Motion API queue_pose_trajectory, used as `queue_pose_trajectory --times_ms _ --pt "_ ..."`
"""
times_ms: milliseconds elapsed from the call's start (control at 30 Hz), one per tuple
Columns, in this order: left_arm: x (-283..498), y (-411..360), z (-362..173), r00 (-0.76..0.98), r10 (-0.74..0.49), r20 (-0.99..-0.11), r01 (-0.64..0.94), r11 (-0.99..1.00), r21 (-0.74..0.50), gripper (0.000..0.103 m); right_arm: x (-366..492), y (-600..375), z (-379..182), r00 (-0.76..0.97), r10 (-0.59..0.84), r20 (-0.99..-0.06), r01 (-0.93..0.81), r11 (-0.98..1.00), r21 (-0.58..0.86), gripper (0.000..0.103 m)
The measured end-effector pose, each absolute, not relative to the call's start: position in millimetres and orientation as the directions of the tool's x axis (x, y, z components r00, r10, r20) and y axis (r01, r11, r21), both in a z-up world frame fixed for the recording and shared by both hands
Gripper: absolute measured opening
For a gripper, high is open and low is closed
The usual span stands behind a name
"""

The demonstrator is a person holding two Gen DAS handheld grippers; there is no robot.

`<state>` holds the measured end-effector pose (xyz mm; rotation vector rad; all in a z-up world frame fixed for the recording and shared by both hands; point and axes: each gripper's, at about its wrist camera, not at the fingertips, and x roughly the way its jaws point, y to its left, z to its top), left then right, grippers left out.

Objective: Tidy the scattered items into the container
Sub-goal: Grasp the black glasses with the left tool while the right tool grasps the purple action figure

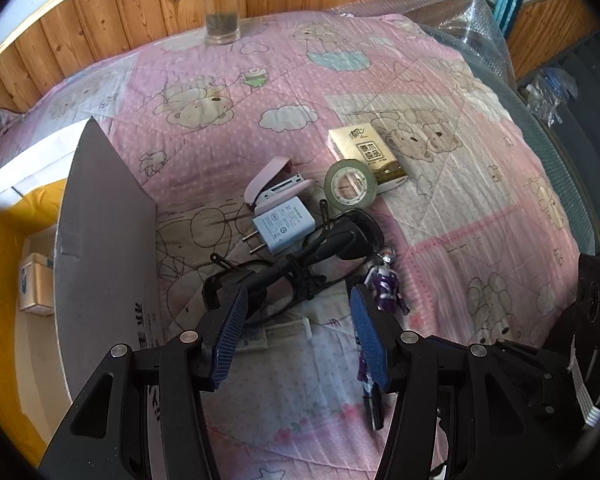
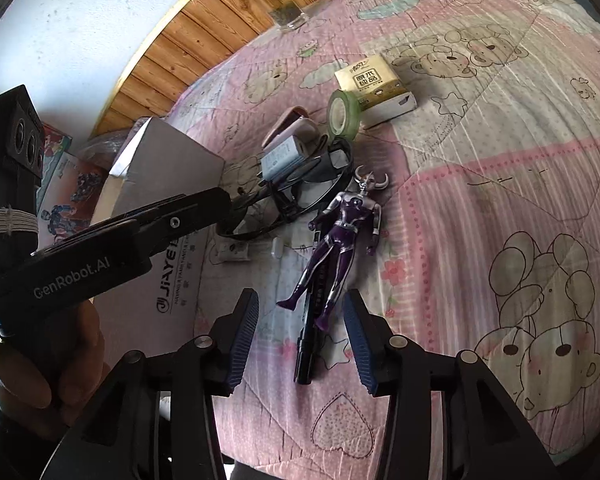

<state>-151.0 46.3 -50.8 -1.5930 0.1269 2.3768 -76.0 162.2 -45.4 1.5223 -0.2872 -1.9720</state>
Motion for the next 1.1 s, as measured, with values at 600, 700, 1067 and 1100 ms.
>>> queue_pose_trajectory --times_ms 600,700,1067,1100 --pt "-171 59 -84 -0.220 0.324 -0.920 -0.290 -0.922 -0.255 0.055 -118 173 -65 -0.263 -0.415 -0.871 0.308 -0.892 0.332 0.028" --pt "-177 63 -93 -0.227 0.267 -0.937 -0.276 -0.940 -0.201 0.055 -122 179 -69 -0.255 -0.424 -0.869 0.289 -0.891 0.350 0.028" --pt "-188 75 -111 -0.219 0.240 -0.946 -0.300 -0.939 -0.169 0.027 -130 175 -73 -0.290 -0.440 -0.850 0.316 -0.882 0.348 0.027" --pt "-189 77 -110 -0.211 0.251 -0.945 -0.304 -0.935 -0.180 0.023 -130 175 -73 -0.288 -0.442 -0.850 0.318 -0.881 0.350 0.027"
